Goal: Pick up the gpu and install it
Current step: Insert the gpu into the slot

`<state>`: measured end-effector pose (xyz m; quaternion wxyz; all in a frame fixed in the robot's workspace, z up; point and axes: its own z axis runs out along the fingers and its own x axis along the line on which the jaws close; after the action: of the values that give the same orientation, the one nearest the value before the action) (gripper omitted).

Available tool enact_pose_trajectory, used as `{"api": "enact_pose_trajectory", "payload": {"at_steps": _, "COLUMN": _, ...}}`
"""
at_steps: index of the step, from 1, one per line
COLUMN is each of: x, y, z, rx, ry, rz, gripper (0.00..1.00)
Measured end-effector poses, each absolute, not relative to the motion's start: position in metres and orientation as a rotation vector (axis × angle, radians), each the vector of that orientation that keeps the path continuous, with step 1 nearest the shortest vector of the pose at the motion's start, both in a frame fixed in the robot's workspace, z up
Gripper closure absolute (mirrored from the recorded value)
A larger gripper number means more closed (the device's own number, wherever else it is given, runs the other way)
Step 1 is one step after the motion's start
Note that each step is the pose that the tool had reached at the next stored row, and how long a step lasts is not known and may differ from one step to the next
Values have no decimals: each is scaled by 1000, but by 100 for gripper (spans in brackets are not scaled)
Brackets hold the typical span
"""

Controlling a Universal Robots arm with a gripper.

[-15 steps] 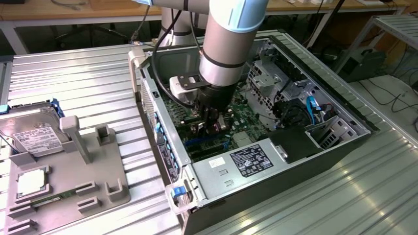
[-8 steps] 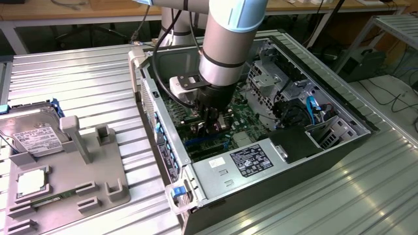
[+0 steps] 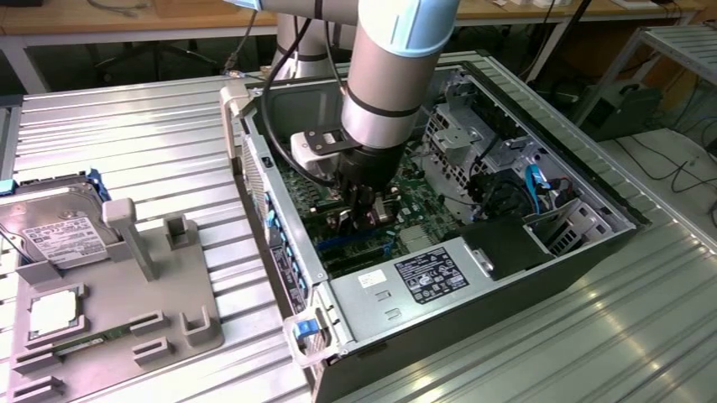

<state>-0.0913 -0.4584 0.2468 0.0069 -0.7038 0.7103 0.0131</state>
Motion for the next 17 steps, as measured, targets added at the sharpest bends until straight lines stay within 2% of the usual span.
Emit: {"api": "enact_pose_trajectory", "payload": {"at_steps": 17, "x": -91, "y": -458, "z": 242, "rx": -2202, "ry": 2222, "rz": 42, "gripper": 72}}
